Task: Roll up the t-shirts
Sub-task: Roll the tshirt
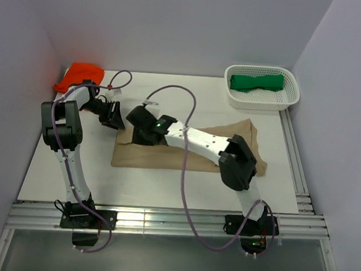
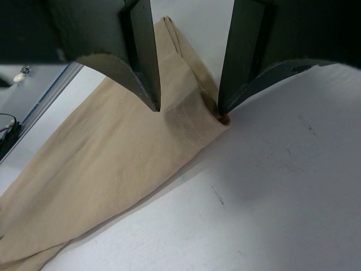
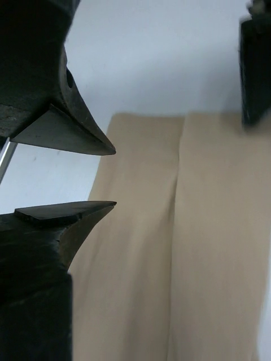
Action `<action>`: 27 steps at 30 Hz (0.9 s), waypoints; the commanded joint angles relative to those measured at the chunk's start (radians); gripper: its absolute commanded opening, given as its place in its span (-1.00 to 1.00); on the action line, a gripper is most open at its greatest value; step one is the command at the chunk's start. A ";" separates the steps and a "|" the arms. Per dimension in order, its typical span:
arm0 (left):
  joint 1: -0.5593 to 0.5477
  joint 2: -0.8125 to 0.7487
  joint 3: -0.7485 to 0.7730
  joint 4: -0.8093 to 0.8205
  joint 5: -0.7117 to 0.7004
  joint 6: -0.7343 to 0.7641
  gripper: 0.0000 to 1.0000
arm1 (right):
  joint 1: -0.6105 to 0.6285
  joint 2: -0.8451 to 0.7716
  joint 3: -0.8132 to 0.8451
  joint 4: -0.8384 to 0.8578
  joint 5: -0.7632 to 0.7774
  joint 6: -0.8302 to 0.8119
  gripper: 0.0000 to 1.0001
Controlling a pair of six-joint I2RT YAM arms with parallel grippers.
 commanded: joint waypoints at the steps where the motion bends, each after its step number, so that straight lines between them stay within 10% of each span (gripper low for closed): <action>1: -0.016 -0.055 -0.004 0.009 -0.006 0.003 0.01 | 0.053 0.129 0.154 -0.072 0.014 0.015 -0.10; 13: -0.027 -0.042 0.028 0.029 -0.027 -0.049 -0.80 | 0.102 0.271 0.157 -0.039 0.000 0.039 -0.14; 27: -0.029 -0.040 0.044 0.029 -0.061 -0.083 -0.80 | 0.180 0.252 0.022 0.014 -0.035 0.090 -0.57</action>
